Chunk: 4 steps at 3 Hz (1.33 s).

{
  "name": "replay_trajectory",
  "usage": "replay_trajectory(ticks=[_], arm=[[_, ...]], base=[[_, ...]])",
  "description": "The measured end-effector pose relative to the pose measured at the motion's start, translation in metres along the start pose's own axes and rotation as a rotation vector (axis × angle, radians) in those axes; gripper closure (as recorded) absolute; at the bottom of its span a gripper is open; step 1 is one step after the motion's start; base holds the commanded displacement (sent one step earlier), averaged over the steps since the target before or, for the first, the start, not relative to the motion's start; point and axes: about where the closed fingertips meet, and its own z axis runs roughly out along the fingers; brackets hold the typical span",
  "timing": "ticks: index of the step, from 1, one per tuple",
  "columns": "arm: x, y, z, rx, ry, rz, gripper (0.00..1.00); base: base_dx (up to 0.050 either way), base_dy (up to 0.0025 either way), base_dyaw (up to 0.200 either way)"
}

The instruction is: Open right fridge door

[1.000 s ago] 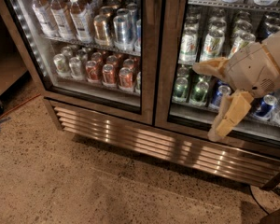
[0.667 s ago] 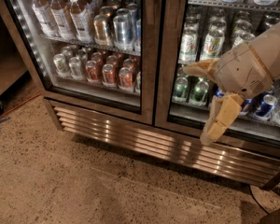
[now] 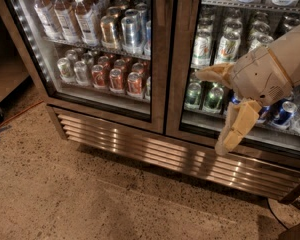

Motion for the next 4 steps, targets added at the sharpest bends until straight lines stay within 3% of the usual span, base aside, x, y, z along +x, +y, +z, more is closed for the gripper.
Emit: replay_trajectory(ticks=[1, 2, 3, 4], arm=[[0.0034, 0.0013, 0.0007, -0.043, -0.170, -0.032, 0.00], [0.0010, 0.0038, -0.0008, -0.095, -0.393, -0.085, 0.00], [-0.0001, 0.0023, 0.0008, -0.103, -0.437, -0.086, 0.00], [-0.0003, 0.0023, 0.0008, -0.103, -0.435, -0.087, 0.00]], base=[[0.000, 0.00000, 0.000], [0.000, 0.00000, 0.000], [0.000, 0.00000, 0.000], [0.050, 0.00002, -0.001]])
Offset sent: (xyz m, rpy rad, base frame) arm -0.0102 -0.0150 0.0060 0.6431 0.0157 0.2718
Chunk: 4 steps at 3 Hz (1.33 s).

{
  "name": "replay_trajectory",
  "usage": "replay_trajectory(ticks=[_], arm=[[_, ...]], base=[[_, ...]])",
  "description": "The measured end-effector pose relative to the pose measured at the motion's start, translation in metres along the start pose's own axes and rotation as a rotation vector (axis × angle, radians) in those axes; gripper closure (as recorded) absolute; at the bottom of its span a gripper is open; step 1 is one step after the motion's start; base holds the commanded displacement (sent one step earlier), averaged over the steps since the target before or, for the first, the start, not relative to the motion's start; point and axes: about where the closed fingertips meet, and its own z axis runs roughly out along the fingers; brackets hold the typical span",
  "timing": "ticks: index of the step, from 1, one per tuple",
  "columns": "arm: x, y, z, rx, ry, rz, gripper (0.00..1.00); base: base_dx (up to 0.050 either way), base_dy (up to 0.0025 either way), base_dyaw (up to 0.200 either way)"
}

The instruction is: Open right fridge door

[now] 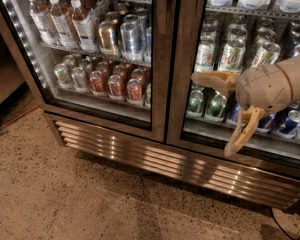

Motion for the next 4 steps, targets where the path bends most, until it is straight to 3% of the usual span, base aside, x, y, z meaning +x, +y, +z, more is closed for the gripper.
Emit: replay_trajectory(ticks=[1, 2, 3, 4], arm=[[0.000, 0.000, 0.000, 0.000, 0.000, 0.000, 0.00], [0.000, 0.000, 0.000, 0.000, 0.000, 0.000, 0.00], [-0.003, -0.006, 0.000, -0.005, -0.010, 0.009, 0.00], [-0.035, -0.001, -0.011, 0.015, -0.003, -0.038, 0.00]], base=[[0.050, 0.00001, 0.000], [0.000, 0.00010, -0.197], [0.000, 0.00000, 0.000], [0.000, 0.00000, 0.000]])
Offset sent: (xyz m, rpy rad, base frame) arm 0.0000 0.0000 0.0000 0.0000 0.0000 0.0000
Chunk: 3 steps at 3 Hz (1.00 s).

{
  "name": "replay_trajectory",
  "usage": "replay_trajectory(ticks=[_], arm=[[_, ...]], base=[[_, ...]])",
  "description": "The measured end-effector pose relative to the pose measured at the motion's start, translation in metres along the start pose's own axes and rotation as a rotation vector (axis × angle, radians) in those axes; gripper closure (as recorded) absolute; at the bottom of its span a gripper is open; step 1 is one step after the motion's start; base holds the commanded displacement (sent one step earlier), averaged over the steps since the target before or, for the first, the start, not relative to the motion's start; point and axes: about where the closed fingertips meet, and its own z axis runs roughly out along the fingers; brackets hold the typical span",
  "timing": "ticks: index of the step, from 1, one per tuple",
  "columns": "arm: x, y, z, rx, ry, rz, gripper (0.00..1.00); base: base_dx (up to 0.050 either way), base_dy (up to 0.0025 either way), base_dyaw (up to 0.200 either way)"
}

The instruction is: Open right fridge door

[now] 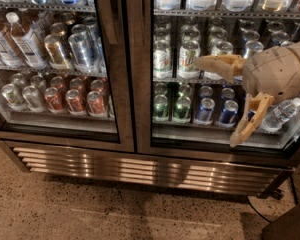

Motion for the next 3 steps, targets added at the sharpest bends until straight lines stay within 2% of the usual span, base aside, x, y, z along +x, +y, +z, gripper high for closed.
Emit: replay_trajectory(ticks=[1, 2, 3], arm=[[-0.035, 0.008, -0.009, 0.022, 0.025, -0.061, 0.00], [-0.035, 0.008, -0.009, 0.022, 0.025, -0.061, 0.00], [-0.039, 0.005, 0.005, -0.010, 0.036, -0.064, 0.00]], base=[[0.000, 0.00000, 0.000], [0.000, 0.00000, 0.000], [0.000, 0.00000, 0.000]])
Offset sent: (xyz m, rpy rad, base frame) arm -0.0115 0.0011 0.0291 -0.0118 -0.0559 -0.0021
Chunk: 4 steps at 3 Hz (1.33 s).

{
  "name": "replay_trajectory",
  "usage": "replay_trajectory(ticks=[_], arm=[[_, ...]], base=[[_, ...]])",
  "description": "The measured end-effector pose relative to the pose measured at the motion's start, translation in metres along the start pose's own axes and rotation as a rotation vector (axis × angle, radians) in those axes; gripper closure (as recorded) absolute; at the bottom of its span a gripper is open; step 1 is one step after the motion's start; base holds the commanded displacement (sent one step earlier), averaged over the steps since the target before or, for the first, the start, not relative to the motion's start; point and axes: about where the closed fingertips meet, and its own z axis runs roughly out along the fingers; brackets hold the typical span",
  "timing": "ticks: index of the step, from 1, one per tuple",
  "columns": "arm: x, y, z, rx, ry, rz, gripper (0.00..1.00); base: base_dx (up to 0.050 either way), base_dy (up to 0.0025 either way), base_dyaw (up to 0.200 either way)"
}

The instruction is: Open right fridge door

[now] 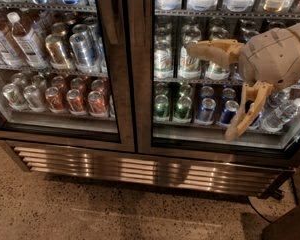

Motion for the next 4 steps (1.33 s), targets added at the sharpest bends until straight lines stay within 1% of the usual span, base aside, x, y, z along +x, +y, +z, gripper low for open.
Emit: replay_trajectory(ticks=[2, 3, 4], arm=[[-0.025, 0.002, 0.073, -0.160, 0.045, -0.062, 0.00], [-0.025, 0.001, 0.073, -0.160, 0.045, -0.062, 0.00], [-0.001, 0.000, 0.088, -0.192, -0.003, -0.007, 0.00]], base=[[0.000, 0.00000, 0.000], [0.000, 0.00000, 0.000], [0.000, 0.00000, 0.000]])
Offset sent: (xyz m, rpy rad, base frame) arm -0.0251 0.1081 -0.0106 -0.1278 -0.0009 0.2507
